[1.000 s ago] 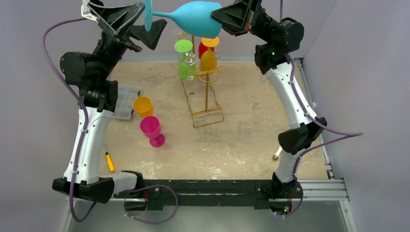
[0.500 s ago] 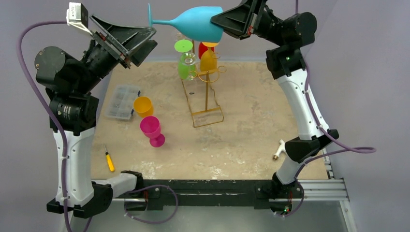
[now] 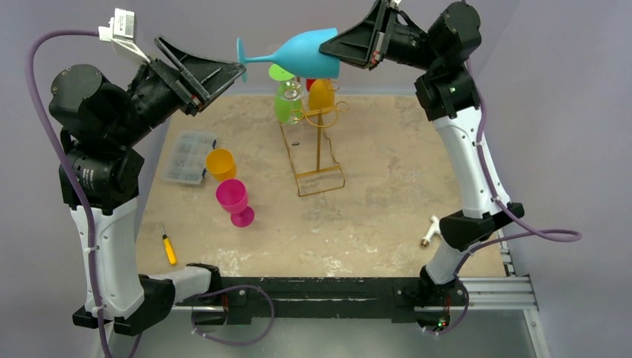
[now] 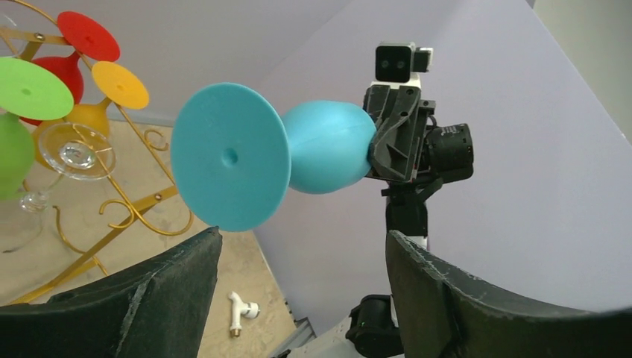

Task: Take the wine glass off the wine glass rack

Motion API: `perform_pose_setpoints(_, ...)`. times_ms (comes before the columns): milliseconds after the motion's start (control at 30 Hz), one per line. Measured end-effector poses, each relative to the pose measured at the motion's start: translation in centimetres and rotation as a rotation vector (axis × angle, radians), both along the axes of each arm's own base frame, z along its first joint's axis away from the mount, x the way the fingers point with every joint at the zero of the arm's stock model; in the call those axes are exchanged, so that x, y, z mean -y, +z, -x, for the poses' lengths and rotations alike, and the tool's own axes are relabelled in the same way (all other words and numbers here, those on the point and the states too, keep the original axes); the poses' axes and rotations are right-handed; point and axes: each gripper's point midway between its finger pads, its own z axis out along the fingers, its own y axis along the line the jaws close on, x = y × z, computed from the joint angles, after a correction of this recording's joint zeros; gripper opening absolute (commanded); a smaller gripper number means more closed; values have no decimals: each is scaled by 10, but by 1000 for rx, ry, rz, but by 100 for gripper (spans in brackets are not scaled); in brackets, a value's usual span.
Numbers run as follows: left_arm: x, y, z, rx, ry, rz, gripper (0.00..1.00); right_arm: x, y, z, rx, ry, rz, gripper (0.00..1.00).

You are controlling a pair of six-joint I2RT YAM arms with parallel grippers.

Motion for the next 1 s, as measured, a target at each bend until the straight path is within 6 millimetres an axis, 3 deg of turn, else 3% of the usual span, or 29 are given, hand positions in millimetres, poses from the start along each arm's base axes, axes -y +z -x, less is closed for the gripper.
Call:
perform_pose_setpoints(200, -2, -11, -4, -17, 14, -44, 75, 20, -15, -10, 22, -94, 93, 0)
perform_pose_setpoints(467, -2, -17, -5, -21, 18, -70, 75, 87, -35, -60, 8, -432, 226, 0)
perform_pose_setpoints(600, -3, -19, -5, -18, 19, -85, 75, 115, -47, -75, -5, -589, 302, 0)
perform_pose_setpoints(1000, -2, -28, -12, -34, 15, -113, 73, 192, -96, -79, -56, -1002, 638, 0)
